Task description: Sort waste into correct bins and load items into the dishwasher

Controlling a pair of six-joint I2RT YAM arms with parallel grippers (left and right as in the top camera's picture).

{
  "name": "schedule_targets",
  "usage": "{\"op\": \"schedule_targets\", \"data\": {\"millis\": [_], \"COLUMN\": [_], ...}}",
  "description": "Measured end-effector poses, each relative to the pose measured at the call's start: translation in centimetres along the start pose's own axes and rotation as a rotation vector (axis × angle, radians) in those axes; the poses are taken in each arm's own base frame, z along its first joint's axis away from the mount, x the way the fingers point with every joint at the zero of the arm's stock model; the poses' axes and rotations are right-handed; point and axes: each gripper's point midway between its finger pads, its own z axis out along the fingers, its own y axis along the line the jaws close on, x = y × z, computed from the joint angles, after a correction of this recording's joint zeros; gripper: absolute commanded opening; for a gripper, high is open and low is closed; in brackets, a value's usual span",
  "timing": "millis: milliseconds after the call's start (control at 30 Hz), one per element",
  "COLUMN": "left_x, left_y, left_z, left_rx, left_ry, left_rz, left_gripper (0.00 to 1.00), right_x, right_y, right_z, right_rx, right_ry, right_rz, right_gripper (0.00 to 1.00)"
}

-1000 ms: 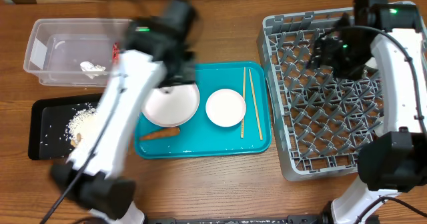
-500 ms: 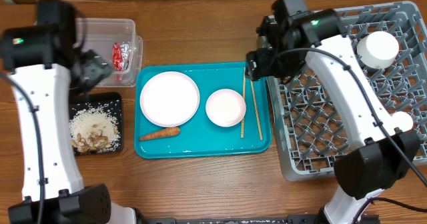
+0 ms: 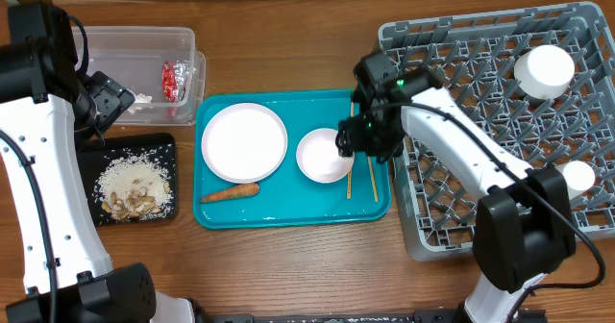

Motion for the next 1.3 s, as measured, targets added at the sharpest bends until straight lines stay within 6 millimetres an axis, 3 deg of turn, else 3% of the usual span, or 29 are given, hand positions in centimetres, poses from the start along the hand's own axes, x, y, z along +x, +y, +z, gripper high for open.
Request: {"op": "schedule_targets", "data": {"millis": [33,67,167,200,233,367,633,1000,1100,1167,1233,1300], "left_x": [0.0,0.0,-0.1,-0.1,-0.1,-0.1,-0.2,-0.2,-0.2,-0.2,-0.2,-0.2], "left_y": [0.0,0.0,-0.1,-0.1,-0.1,-0.1,-0.2,-0.2,-0.2,-0.2,-0.2,-0.2], "left_z": [0.0,0.0,0.0,0.0,0.0,0.0,0.0,0.0,0.0,0.0,0.0,0.0], "left_rx": [0.0,0.0,0.002,0.002,0.003,0.005,0.006,0.006,0.006,0.007,0.006,0.007], "left_ry": [0.0,0.0,-0.003,-0.003,-0.003,-0.006,-0.007,-0.007,-0.007,-0.008,-0.007,-0.008], "left_rz": [0.0,0.0,-0.001,-0.001,-0.001,-0.002,-0.002,-0.002,-0.002,-0.002,-0.002,-0.001], "left_gripper": [1.0,1.0,1.0,1.0,1.0,1.0,1.0,1.0,1.0,1.0,1.0,1.0], "right_x": [0.4,0.5,1.1,1.2,1.3,1.0,0.6,0.9,0.2,-1.7,-3.8,-6.4], "right_y": [-0.3,-0.5,-1.0,-1.1,-1.2,-1.2,-1.0,-1.0,-0.7,-0.3,-0.2,-0.5], "right_z": [0.7,1.2,2.7,3.1,3.3,3.8,3.9,3.7,1.9,-0.6,-4.0,-9.7], "right_rx": [0.001,0.0,-0.003,-0.005,-0.005,-0.015,-0.028,-0.021,-0.002,0.026,0.066,0.141], "right_ry": [0.01,0.012,0.016,0.014,0.014,-0.002,-0.02,-0.003,-0.011,-0.078,-0.186,-0.378], "right_rz": [0.01,0.014,0.041,0.045,0.048,0.058,0.091,0.128,0.138,0.13,0.119,0.114], "right_gripper": [0.62,0.5,0.48,0.43,0.29,0.27,0.04,0.04,0.04,0.04,0.04,0.04]}}
